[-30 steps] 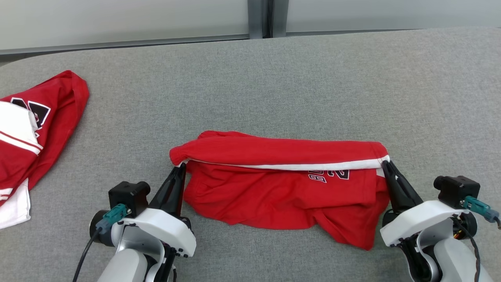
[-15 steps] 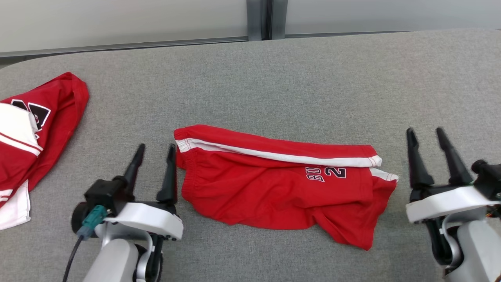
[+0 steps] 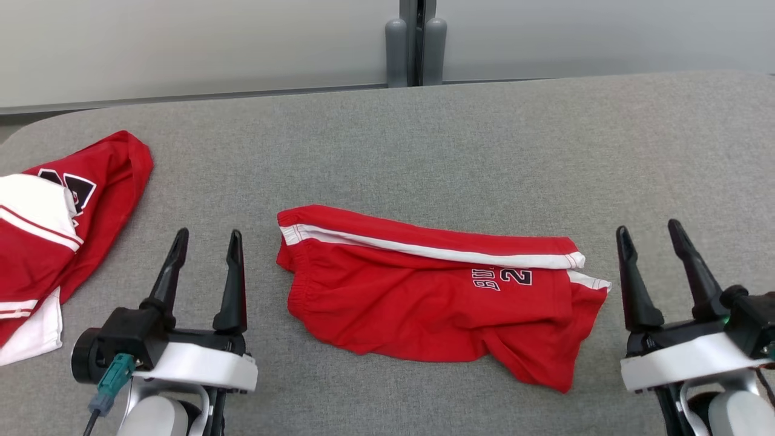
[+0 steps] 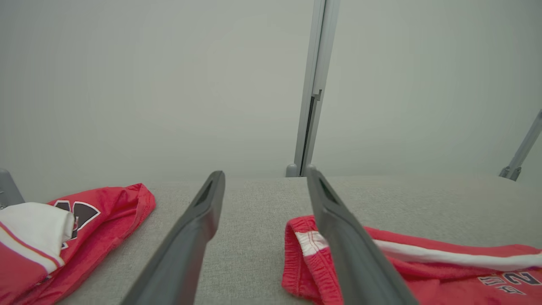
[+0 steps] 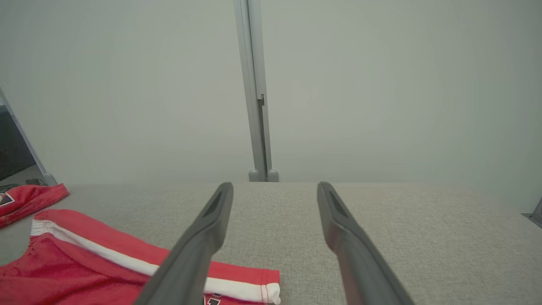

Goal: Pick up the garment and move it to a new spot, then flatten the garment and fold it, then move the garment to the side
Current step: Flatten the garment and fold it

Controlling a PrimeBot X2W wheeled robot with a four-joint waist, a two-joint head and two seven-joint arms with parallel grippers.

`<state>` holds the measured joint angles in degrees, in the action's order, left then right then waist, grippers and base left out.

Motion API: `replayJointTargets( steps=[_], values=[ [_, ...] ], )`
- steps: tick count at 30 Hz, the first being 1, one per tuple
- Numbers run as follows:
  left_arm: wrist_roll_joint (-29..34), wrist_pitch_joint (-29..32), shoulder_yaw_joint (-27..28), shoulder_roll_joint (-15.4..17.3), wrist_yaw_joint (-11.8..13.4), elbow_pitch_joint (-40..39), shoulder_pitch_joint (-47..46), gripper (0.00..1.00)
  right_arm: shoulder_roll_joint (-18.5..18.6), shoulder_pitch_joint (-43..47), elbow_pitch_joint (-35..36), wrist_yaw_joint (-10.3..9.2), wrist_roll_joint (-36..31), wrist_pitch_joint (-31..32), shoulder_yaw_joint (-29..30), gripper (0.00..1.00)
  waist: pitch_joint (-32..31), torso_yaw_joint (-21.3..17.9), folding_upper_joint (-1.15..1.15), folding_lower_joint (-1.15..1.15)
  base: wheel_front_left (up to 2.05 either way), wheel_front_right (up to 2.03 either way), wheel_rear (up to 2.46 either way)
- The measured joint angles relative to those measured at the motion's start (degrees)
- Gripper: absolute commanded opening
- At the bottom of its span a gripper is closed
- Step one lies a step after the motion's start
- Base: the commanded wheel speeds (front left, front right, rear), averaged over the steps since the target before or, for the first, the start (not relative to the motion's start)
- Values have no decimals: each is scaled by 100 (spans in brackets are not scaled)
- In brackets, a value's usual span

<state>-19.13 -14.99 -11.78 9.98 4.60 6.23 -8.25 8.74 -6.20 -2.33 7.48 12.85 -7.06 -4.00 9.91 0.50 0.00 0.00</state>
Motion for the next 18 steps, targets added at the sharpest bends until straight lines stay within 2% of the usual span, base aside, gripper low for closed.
replayJointTargets(
  steps=[7, 18],
  values=[
    [-5, 18, -52, 24, 0, 22, 376, 100, -186, 513, 339, 1, -38, 242, 23, 100, -257, 1, 0, 0, 0, 0, 0],
    [-52, 93, -103, 58, 2, 70, 434, 100, -254, 623, 521, 1, -37, 337, 42, 100, -340, -16, 0, 0, 0, 0, 0]
  ],
)
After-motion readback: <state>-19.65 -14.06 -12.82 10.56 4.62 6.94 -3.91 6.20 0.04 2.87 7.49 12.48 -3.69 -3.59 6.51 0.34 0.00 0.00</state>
